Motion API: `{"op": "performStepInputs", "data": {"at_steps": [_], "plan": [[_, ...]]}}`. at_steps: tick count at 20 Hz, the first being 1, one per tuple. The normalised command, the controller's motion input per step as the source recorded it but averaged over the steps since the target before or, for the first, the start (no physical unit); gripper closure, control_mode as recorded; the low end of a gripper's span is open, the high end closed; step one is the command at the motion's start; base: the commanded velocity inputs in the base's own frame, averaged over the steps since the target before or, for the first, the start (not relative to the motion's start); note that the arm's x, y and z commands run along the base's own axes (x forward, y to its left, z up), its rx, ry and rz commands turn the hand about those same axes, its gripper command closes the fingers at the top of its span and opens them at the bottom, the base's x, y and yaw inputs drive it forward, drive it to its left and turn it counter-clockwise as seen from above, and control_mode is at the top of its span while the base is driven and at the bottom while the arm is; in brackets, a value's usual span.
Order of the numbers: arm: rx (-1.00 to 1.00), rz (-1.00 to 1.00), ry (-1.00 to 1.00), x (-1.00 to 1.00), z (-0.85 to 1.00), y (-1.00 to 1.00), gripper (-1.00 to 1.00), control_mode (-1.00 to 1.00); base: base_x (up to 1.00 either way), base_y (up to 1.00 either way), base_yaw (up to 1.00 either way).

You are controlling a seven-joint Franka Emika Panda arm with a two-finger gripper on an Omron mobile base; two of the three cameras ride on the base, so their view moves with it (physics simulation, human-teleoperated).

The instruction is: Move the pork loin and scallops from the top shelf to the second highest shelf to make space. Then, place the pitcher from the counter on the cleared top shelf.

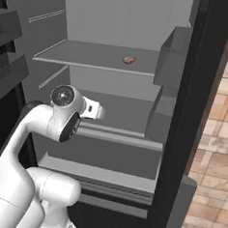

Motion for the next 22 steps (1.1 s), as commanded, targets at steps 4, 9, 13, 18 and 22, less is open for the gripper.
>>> {"op": "performStepInputs", "data": {"at_steps": [4, 9, 13, 18, 22], "plan": [[0.0, 0.03, 0.11, 0.6, -0.83, 0.19, 1.0, -1.0, 0.0, 0.0, 0.0], [0.0, 0.01, 0.01, 0.88, -0.46, 0.01, 1.0, -1.0, 0.0, 0.0, 0.0], [0.02, 0.0, 0.04, 0.98, -0.16, -0.04, 1.0, -1.0, 0.0, 0.0, 0.0], [0.03, 0.0, 0.1, 0.97, -0.21, -0.11, 1.0, -1.0, 0.0, 0.0, 0.0], [0.0, 0.01, 0.02, 0.8, -0.37, -0.03, 1.0, -1.0, 0.0, 0.0, 0.0]]}}
